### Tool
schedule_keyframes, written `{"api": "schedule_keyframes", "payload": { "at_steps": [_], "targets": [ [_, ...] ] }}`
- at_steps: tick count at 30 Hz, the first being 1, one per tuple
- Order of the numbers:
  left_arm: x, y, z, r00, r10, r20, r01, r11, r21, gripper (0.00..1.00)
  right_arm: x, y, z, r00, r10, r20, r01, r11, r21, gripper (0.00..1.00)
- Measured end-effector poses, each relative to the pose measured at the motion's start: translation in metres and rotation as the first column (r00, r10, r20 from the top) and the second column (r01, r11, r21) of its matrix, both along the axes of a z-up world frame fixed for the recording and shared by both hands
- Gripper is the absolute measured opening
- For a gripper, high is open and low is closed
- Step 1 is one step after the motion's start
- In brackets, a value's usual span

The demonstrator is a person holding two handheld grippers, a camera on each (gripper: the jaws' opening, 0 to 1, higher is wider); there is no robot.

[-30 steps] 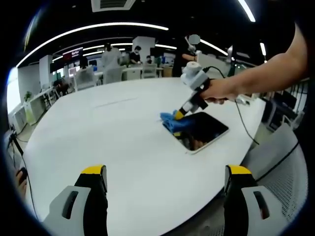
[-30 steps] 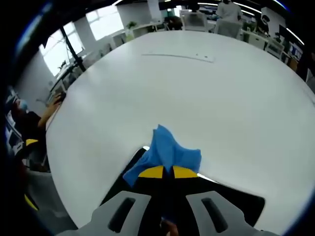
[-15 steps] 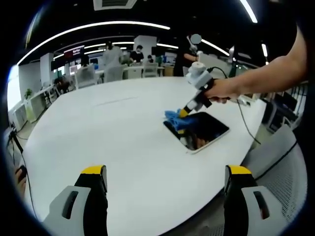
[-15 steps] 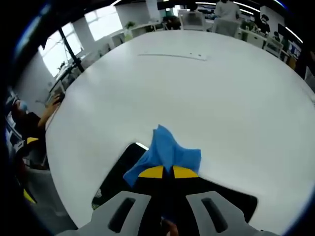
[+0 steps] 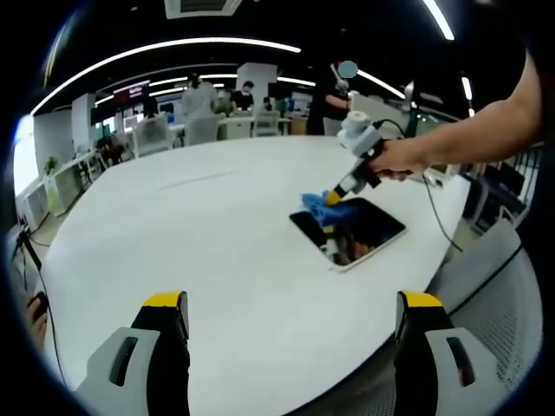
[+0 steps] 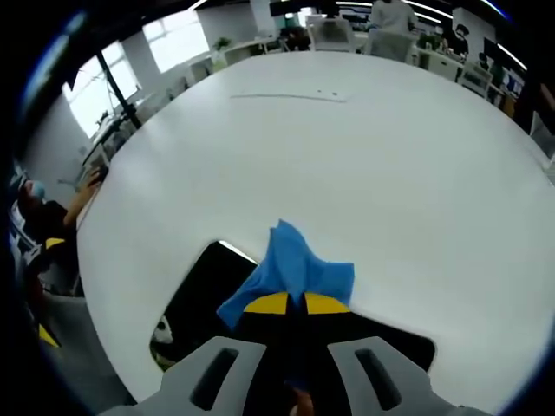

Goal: Wipe the mirror surface with the cleaning cloth until all visible marks leave the cleaned area.

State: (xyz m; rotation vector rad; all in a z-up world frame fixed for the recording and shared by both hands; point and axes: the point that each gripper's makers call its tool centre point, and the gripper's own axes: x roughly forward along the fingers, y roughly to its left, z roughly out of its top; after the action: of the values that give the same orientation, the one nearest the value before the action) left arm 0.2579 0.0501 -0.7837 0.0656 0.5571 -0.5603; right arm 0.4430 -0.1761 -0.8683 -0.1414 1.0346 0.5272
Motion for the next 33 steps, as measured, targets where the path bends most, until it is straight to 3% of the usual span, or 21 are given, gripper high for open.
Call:
{"api": "schedule_keyframes", "payload": {
  "at_steps": [7,15,26,33],
  "targets": [
    [0.0,-0.001,-0.001,1.0,-0.006,-0.003,0.006,1.0,0.003,1.0,0.0,-0.014,0.0,1.0,-0.028,-0.004,0.028,1.0,0.001,0.0],
    [0.002,0.001,-0.001,1.0,0.001,0.007,-0.002,1.0,0.016,1.0,0.001,-0.012,-0.001,0.998,-0.062,-0.018,0.062,0.998,-0.006,0.0],
    [0.002,0.001,0.0,1.0,0.002,0.021,-0.002,1.0,0.018,1.0,-0.001,0.001,-0.001,1.0,-0.014,0.026,0.015,0.999,-0.031,0.0],
    [0.003,0.002,0.0,1.0,0.003,0.023,-0.003,1.0,0.019,1.0,-0.014,0.0,-0.001,0.999,-0.043,0.006,0.043,0.999,0.0,0.0]
  ]
}}
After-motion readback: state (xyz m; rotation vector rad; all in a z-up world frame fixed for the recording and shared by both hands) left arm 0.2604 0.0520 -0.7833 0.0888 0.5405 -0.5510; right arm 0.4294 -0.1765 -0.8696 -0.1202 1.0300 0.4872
